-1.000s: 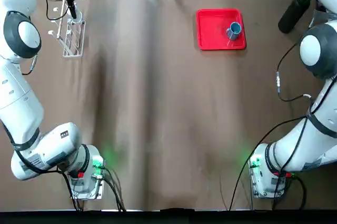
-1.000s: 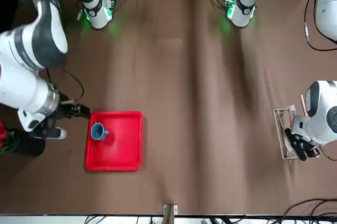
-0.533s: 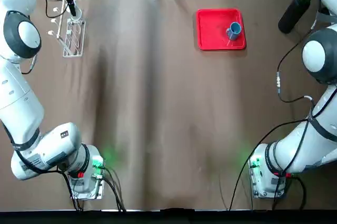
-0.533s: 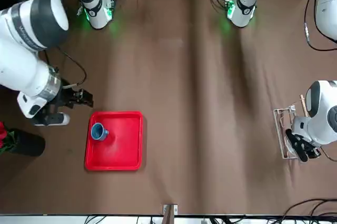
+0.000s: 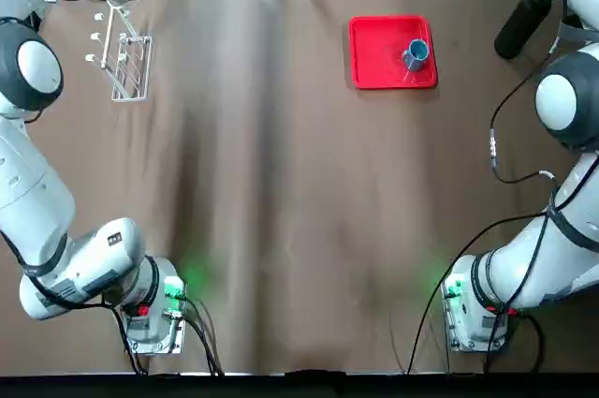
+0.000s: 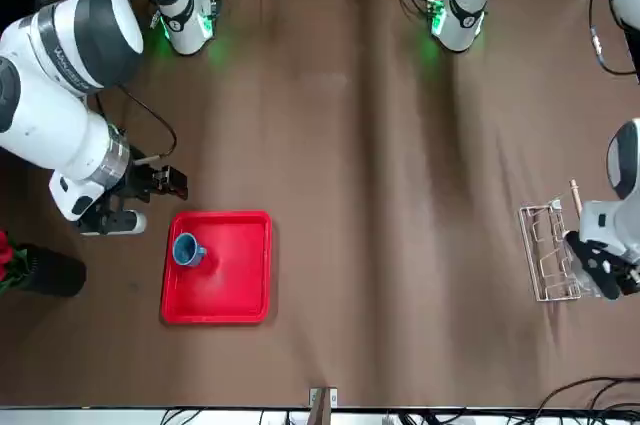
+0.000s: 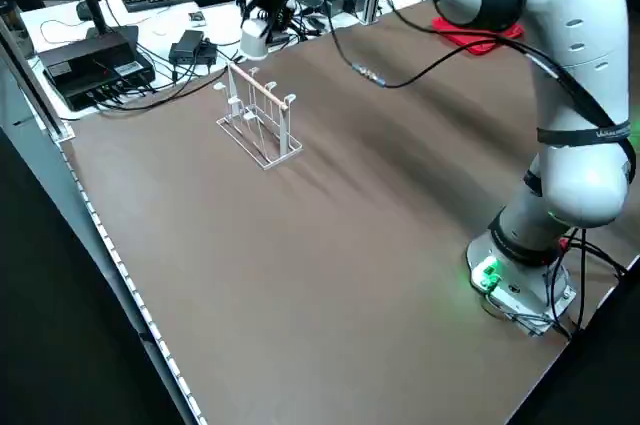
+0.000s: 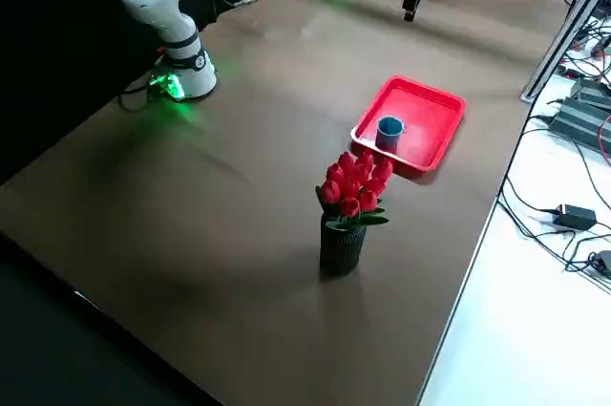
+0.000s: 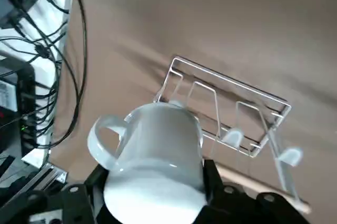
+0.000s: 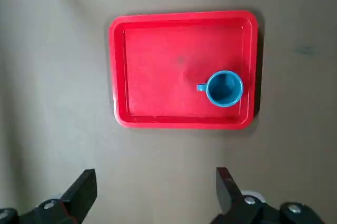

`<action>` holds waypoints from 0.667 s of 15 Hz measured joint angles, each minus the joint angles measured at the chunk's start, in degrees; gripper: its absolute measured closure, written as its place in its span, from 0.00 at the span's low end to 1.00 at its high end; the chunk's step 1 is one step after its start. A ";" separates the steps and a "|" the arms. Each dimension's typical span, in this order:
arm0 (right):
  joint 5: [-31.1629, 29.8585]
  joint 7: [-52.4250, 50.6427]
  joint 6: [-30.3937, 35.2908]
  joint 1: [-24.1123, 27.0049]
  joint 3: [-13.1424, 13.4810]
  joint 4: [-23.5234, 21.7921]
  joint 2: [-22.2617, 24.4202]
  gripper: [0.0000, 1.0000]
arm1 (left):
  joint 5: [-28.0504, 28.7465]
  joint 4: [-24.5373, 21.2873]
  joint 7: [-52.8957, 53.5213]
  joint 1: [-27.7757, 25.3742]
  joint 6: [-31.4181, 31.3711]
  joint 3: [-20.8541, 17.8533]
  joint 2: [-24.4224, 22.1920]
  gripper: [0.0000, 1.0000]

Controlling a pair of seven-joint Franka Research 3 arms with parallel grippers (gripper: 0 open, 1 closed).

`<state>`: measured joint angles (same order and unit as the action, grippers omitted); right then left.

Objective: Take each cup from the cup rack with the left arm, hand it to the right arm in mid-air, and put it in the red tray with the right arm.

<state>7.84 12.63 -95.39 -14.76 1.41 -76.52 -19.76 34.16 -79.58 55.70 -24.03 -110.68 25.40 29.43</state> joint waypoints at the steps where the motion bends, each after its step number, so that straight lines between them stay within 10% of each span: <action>1: 0.00 0.02 -0.04 -0.10 -0.01 -0.03 -0.02 0.00 | -1.14 0.00 -1.30 0.03 1.36 0.73 -1.34 0.26; 10: 1.41 0.12 -0.32 -0.28 -0.07 -0.41 -0.06 0.00 | -33.67 -0.61 -20.64 -0.09 17.79 5.90 -5.20 0.26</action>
<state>9.25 12.75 -95.71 -15.04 1.34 -76.93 -19.82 0.49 -80.19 35.06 -24.12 -92.89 31.30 24.24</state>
